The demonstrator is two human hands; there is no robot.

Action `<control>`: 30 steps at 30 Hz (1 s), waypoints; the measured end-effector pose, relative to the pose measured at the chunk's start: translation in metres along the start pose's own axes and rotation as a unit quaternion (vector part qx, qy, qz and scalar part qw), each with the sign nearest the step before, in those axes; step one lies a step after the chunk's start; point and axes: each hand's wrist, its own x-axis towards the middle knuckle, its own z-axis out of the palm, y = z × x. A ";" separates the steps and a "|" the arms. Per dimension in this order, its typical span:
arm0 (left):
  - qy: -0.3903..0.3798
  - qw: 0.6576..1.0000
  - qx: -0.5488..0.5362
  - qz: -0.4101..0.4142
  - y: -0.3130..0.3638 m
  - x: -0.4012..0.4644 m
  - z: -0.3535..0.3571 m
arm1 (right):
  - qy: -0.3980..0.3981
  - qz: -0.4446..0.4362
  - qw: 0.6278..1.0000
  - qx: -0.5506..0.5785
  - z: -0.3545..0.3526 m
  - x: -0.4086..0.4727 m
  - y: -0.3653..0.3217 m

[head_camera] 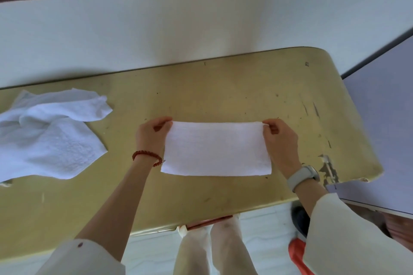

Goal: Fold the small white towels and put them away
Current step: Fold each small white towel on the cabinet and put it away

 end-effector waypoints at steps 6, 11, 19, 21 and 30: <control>0.010 0.999 0.034 -0.001 -0.006 0.006 0.003 | 0.004 -0.003 1.000 -0.017 0.006 0.010 0.004; 0.011 0.997 0.075 0.005 -0.008 0.009 0.003 | 0.011 0.000 0.999 -0.035 0.010 0.013 0.007; 0.059 0.986 0.146 0.059 0.002 0.002 0.006 | 0.038 -0.038 0.994 -0.096 0.012 0.010 0.001; 0.089 0.959 0.211 0.166 0.003 -0.009 0.007 | 0.080 -0.159 0.971 -0.160 0.011 0.000 0.000; -0.033 0.845 0.416 0.334 -0.040 -0.050 0.054 | -0.045 -0.285 0.885 -0.367 0.062 -0.039 0.010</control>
